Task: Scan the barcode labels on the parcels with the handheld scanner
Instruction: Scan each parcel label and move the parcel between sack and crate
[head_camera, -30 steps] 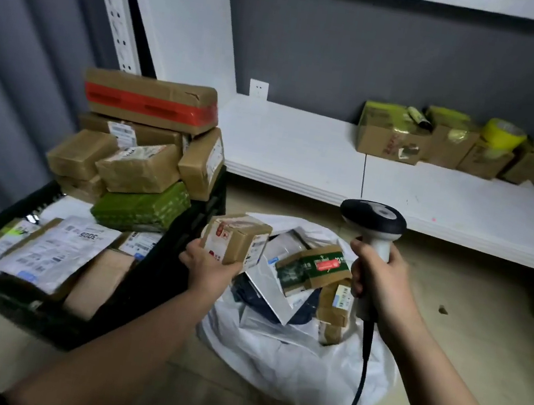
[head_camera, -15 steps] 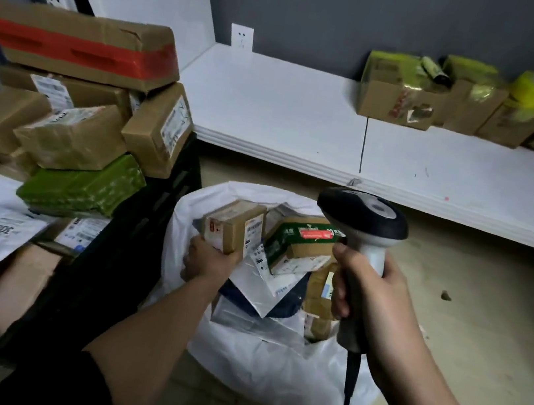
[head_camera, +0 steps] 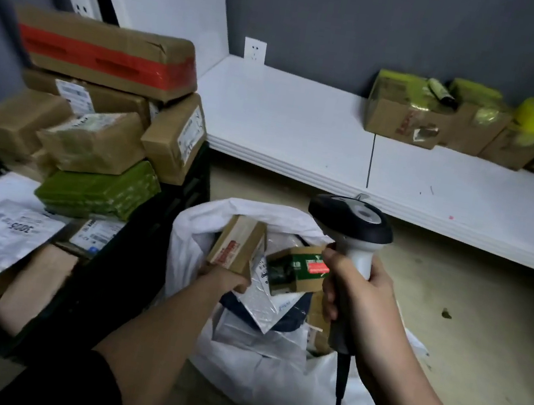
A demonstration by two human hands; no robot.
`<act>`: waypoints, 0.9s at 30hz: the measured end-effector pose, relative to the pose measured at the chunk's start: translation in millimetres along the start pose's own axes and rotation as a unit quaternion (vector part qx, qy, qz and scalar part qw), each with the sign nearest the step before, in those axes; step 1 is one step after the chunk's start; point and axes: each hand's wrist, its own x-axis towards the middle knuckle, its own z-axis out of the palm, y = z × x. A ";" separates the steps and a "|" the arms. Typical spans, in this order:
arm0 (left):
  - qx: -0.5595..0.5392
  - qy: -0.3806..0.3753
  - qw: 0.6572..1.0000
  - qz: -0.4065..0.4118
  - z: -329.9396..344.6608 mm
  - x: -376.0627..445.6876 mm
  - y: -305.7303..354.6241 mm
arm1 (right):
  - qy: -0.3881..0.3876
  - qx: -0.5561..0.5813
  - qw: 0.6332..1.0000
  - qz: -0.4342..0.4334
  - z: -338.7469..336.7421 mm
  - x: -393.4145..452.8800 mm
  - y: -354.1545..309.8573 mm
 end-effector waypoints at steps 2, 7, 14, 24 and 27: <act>-0.003 -0.038 0.999 0.012 -14.8 -20.8 -1.2 | -0.008 -0.007 1.000 -0.001 10.9 -3.7 -3.1; -0.002 -0.024 0.999 0.042 -62.3 -65.3 -15.0 | -0.047 -0.020 0.999 -0.006 50.2 -14.6 -6.3; 0.000 0.280 0.942 0.183 -192.7 -103.0 -12.6 | -0.103 0.004 0.995 -0.009 126.1 -28.1 -12.3; 0.331 0.381 0.831 0.234 -280.2 -24.7 -7.2 | -0.118 0.009 0.993 0.005 188.7 -3.8 5.6; 0.423 0.385 0.770 0.282 -285.3 -8.4 -8.8 | -0.116 0.004 0.993 0.011 194.0 -0.9 12.3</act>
